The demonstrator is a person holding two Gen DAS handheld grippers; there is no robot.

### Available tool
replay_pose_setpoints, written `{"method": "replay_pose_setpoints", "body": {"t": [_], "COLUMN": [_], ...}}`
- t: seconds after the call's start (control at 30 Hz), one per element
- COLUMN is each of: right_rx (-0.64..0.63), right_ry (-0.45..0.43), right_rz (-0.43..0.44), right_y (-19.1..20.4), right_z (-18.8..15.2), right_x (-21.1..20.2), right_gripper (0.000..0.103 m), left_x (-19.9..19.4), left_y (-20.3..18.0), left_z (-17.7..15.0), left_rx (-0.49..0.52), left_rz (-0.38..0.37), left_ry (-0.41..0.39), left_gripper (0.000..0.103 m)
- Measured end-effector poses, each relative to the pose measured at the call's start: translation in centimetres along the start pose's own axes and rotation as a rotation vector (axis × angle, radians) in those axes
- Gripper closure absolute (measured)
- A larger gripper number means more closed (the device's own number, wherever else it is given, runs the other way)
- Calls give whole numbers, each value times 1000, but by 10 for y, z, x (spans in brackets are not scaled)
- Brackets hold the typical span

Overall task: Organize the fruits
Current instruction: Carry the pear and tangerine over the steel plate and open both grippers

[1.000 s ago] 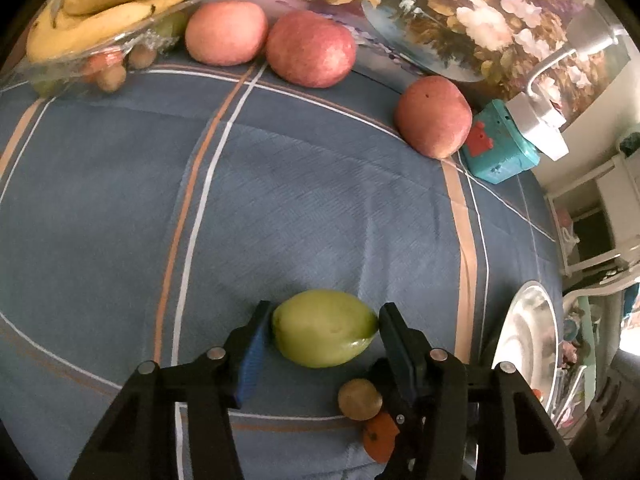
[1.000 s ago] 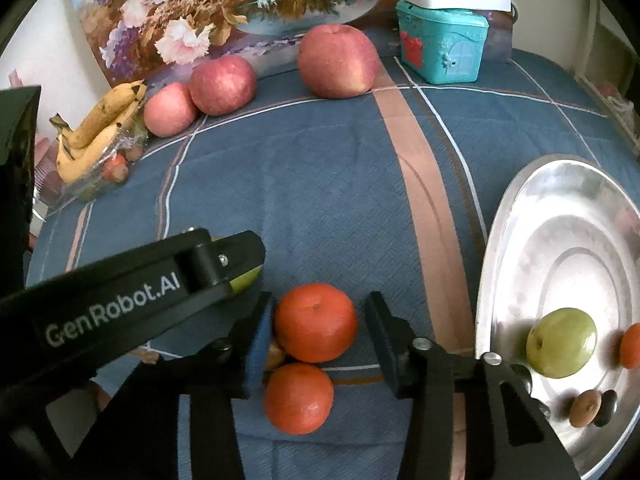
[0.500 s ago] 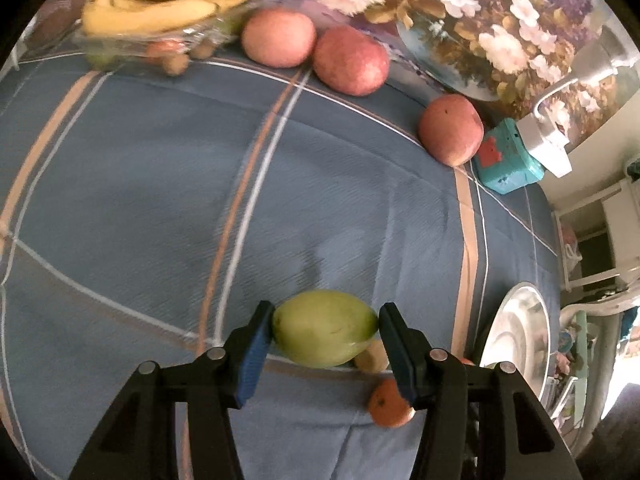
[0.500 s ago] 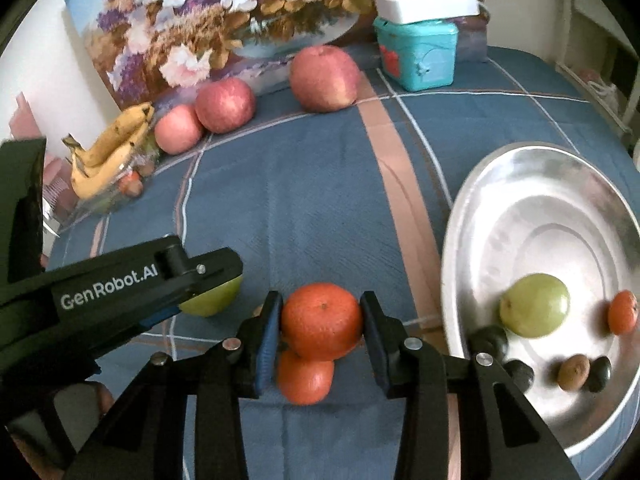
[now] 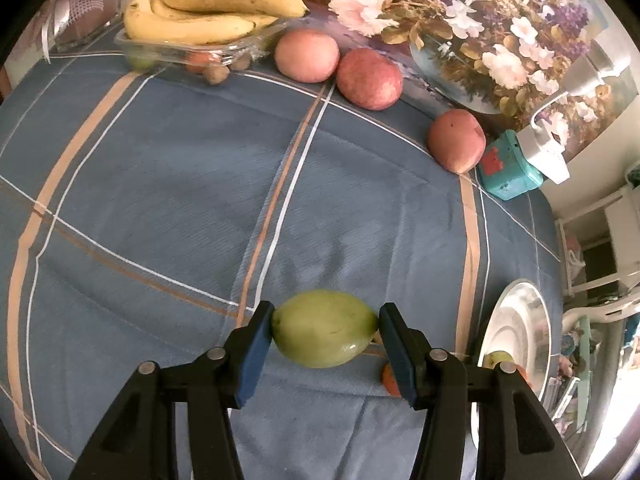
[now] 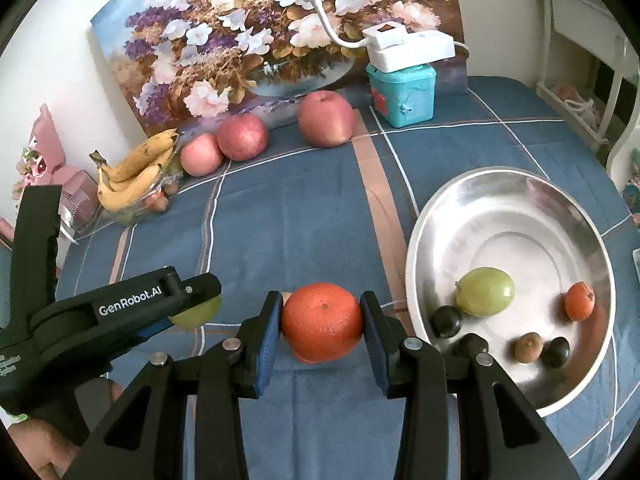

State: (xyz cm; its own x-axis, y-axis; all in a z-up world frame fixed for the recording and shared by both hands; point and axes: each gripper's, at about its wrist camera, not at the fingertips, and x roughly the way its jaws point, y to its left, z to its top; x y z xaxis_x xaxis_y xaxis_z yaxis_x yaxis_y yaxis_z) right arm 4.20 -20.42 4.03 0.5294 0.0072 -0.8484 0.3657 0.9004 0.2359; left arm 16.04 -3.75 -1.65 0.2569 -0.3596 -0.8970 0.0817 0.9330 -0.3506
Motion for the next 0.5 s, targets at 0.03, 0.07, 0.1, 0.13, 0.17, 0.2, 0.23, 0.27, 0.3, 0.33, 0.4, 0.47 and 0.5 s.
{"method": "replay_pose_setpoints", "body": {"t": [0.03, 0.07, 0.1, 0.13, 0.17, 0.2, 0.23, 0.27, 0.3, 0.33, 0.4, 0.47, 0.5], "right_rx": [6, 12, 16, 30, 45, 61, 77, 88, 99, 107, 141, 198, 235], "right_ry": [-2, -5, -5, -4, -5, -6, -9, -14, -16, -17, -16, -15, -19], "right_rz": [4, 6, 7, 13, 22, 31, 40, 40, 34, 30, 24, 25, 9], "right_y": [-2, -5, -7, -12, -17, -21, -26, -32, -39, -43, -59, -82, -97], "right_z": [1, 2, 3, 4, 5, 5, 7, 9, 11, 12, 14, 18, 19], "right_x": [-1, -2, -3, -4, -5, -7, -9, -10, -11, -12, -13, -13, -13], "right_gripper": [62, 62, 62, 62, 62, 62, 62, 62, 62, 62, 62, 62, 62], "left_x": [0, 0, 1, 2, 2, 3, 3, 4, 5, 6, 7, 10, 11], "left_y": [-1, -4, -7, -12, -17, -23, -30, -34, -41, -51, -68, -85, -95], "left_z": [0, -1, -2, -4, -5, -7, -9, -10, -11, -15, -21, -28, -33], "left_rx": [3, 11, 18, 30, 43, 58, 73, 86, 104, 133, 189, 244, 274], "left_rz": [1, 7, 12, 20, 22, 19, 14, 11, 9, 12, 18, 5, -9], "left_ry": [1, 2, 4, 2, 0, -1, -1, -2, -2, -5, -13, -15, -15], "left_gripper": [46, 46, 46, 46, 46, 46, 46, 46, 46, 46, 46, 46, 46]}}
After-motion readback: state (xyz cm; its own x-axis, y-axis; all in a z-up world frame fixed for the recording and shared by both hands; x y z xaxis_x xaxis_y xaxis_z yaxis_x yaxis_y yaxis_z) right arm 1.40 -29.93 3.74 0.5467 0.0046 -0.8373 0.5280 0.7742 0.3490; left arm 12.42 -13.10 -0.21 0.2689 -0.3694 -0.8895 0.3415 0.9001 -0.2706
